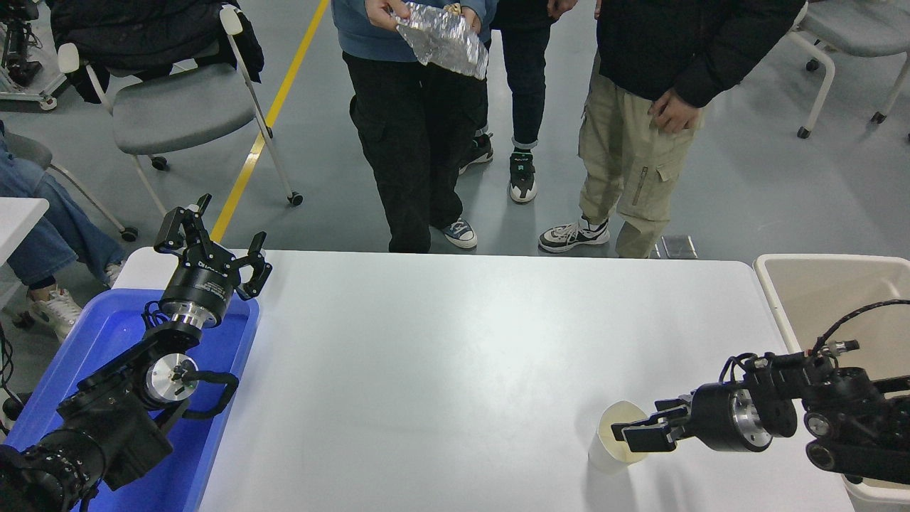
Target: Dispose of the paper cup in the dustbin
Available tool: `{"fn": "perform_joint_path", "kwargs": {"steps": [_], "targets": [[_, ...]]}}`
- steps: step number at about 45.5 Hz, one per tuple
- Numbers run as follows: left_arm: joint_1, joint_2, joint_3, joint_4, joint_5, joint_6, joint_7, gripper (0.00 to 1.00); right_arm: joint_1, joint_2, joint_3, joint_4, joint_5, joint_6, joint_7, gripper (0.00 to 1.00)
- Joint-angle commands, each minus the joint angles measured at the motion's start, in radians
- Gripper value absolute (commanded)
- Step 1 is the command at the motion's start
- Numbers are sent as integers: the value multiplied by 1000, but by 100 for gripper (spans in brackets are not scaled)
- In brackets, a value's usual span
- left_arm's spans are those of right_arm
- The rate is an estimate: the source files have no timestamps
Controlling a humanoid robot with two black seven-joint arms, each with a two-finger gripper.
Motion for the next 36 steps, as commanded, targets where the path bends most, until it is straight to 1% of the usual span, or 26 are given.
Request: {"fn": "perform_joint_path", "kwargs": {"steps": [1, 3, 5, 8, 10, 13, 14, 36], "targets": [[0, 0, 0, 0, 0, 0, 0, 100, -11, 14, -10, -30, -44, -33, 21, 67], [0, 0, 0, 0, 0, 0, 0, 100, -13, 14, -10, -33, -44, -32, 21, 53], [0, -1, 0, 0, 0, 0, 0, 100, -13, 14, -13, -36, -44, -27, 21, 34], [1, 0, 0, 0, 0, 0, 0, 100, -13, 14, -17, -38, -44, -26, 21, 24], [0, -1, 0, 0, 0, 0, 0, 100, -13, 14, -17, -38, -44, -26, 21, 13], [0, 0, 0, 0, 0, 0, 0, 100, -13, 13, -19, -38, -44, -26, 20, 1], [0, 0, 0, 0, 0, 0, 0, 100, -13, 13, -19, -38, -44, -26, 20, 0], [0, 0, 0, 0, 0, 0, 0, 100, -5, 4, -19, -42, -31, -26, 18, 0]]}}
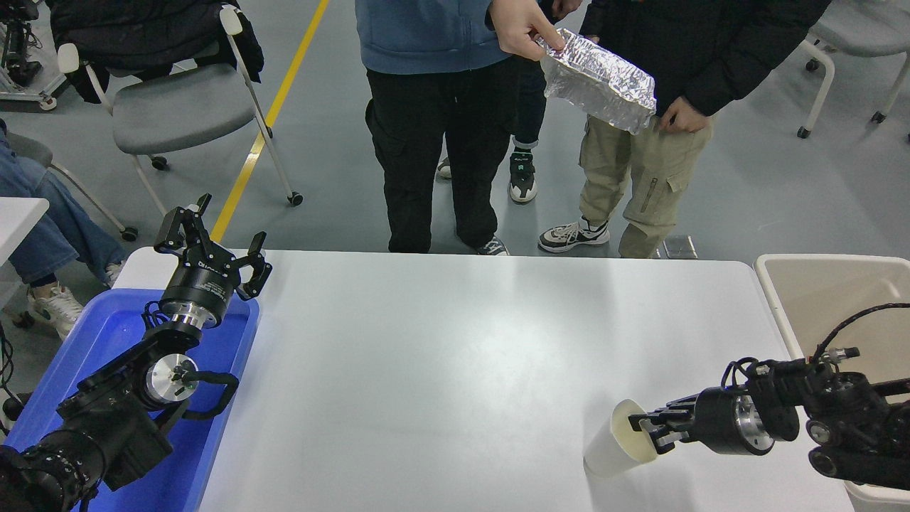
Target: Dispose of the paper cup in the dustbin
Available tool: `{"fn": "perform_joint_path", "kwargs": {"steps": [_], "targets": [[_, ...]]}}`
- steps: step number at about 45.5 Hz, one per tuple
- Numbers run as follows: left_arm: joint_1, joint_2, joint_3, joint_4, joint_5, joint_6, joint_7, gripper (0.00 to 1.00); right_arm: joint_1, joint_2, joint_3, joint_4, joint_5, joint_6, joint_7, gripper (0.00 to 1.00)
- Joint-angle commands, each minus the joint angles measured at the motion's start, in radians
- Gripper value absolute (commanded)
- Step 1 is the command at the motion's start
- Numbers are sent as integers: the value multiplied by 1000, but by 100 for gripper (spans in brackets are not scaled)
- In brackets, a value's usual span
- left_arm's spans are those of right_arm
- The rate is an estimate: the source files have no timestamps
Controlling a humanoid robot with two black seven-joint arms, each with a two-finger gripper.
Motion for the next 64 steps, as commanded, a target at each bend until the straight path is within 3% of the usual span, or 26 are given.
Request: {"fn": "perform_joint_path", "kwargs": {"steps": [1, 12, 23, 32, 40, 50, 64], "targets": [[0, 0, 0, 0, 0, 0, 0, 100, 4, -5, 0, -2, 13, 0, -1, 0], [0, -1, 0, 0, 0, 0, 0, 100, 99, -108, 0, 27, 27, 19, 0, 0], [1, -1, 0, 0, 0, 0, 0, 100, 286, -245, 18, 104, 28, 201, 8, 0], [1, 0, 0, 0, 0, 0, 0, 100, 408, -314, 20, 136, 30, 268, 85, 0], [0, 0, 0, 0, 0, 0, 0, 100, 493, -361, 38, 155, 32, 347, 89, 0], [1, 0, 0, 0, 0, 0, 0, 100, 554, -413, 120, 161, 35, 474, 89, 0], [0, -1, 0, 0, 0, 0, 0, 100, 547, -427, 158, 150, 35, 477, 85, 0]]}}
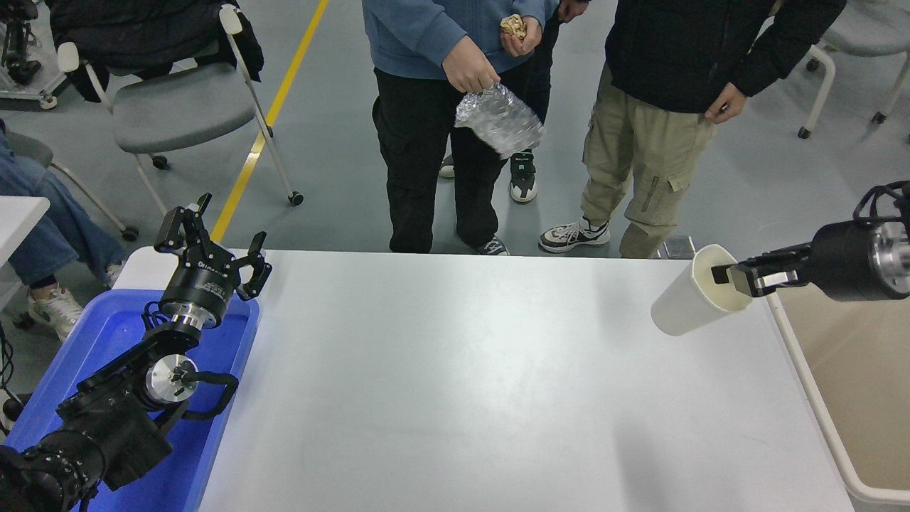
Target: Dispose of the paper cup in the dustbin
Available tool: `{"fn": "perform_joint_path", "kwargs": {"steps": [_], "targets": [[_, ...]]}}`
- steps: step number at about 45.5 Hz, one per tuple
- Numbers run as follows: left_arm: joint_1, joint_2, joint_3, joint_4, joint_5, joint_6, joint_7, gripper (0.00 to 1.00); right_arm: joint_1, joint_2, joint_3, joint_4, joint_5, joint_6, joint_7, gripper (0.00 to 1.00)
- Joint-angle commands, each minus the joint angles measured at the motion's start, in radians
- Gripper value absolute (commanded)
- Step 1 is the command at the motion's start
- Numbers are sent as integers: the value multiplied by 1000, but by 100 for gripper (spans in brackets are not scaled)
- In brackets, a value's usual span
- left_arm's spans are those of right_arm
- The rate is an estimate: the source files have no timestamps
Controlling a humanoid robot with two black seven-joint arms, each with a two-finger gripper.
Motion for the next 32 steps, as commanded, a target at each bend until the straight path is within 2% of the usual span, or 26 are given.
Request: {"fn": "perform_joint_path", "kwargs": {"steps": [1, 12, 20, 32], "targets": [[0, -1, 0, 0, 0, 0, 0, 100, 11, -23, 31, -8, 4, 26, -1, 0], [0, 0, 0, 0, 0, 0, 0, 100, -20, -106, 31, -111, 5, 13, -1, 0], [0, 0, 0, 0, 0, 0, 0, 100, -77, -192, 29, -148, 16, -60, -1, 0], [0, 0, 0, 0, 0, 0, 0, 100, -238, -210, 29, -340, 178, -131, 0, 0]]}}
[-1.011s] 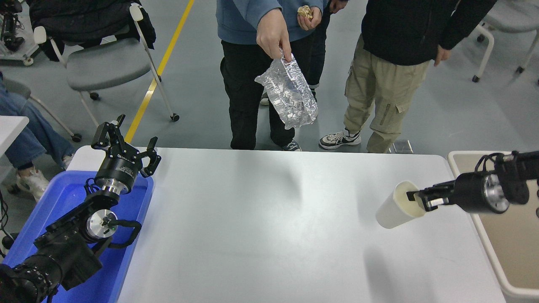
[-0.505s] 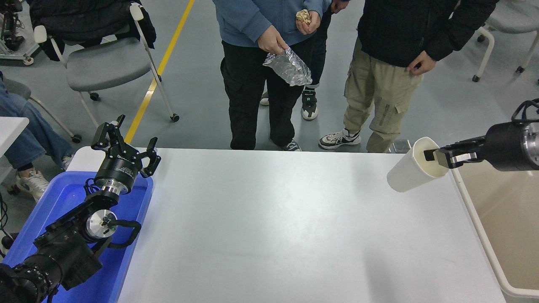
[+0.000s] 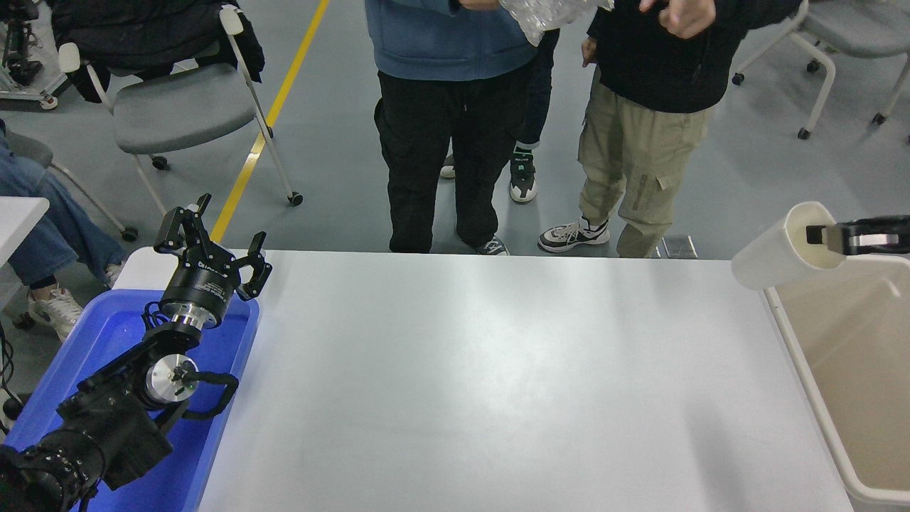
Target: Dispose of the paper cup in the dustbin
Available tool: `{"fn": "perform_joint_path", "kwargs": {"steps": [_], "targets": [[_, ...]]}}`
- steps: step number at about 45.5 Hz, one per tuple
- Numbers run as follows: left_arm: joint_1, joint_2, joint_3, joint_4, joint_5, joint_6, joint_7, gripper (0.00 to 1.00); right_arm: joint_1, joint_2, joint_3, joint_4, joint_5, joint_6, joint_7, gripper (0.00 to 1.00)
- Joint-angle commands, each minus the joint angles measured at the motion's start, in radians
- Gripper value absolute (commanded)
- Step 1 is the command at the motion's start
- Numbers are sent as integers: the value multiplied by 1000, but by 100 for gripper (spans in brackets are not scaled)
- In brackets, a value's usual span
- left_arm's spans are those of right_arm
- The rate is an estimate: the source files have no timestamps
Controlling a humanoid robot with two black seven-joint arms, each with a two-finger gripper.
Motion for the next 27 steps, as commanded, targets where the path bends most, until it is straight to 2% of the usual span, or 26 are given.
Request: {"fn": "perform_joint_path", "kwargs": {"steps": [1, 12, 19, 27], "targets": [[0, -1, 0, 0, 0, 0, 0, 100, -135, -30, 0, -168, 149, -61, 2, 0], [0, -1, 0, 0, 0, 0, 0, 100, -293, 33, 0, -339, 377, -118, 3, 0], [0, 0, 0, 0, 0, 0, 0, 100, -411, 128, 2, -489, 511, -172, 3, 0], [0, 0, 0, 0, 0, 0, 0, 100, -542, 230, 2, -649, 724, -172, 2, 0]]}}
